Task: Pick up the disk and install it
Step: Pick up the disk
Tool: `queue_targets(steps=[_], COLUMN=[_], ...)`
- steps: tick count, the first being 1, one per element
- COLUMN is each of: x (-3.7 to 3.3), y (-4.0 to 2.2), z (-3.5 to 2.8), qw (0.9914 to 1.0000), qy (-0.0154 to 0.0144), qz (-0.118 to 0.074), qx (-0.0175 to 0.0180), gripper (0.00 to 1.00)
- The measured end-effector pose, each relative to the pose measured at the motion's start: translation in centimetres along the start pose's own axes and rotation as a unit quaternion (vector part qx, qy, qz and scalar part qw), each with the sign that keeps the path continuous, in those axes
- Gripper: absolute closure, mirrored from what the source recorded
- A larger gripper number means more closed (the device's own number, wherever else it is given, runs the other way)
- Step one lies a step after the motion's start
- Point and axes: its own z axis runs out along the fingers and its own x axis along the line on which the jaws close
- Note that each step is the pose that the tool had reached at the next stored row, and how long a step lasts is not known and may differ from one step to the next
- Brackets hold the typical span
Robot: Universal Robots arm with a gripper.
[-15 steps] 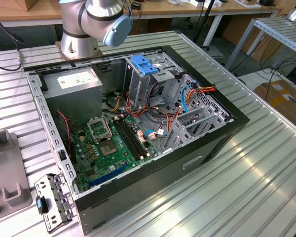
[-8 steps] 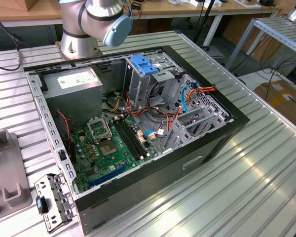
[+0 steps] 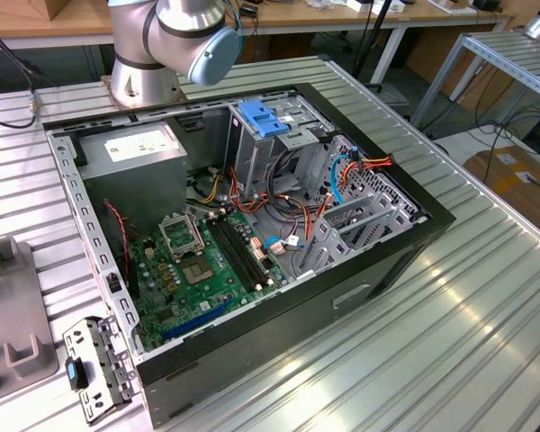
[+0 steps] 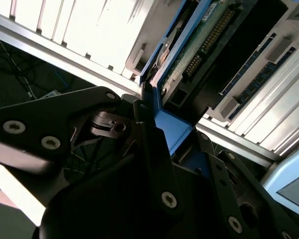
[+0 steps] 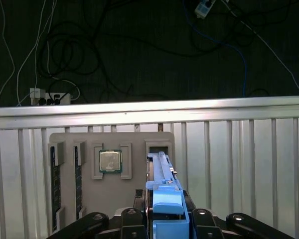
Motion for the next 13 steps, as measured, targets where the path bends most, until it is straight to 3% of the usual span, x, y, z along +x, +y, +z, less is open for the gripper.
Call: queue_targets(steps=[13], x=[-0.01], y=[-0.02], z=[-0.61], qw=[1.00000], qy=[0.0000], qz=[0.000], qx=[0.0001], gripper=[0.63])
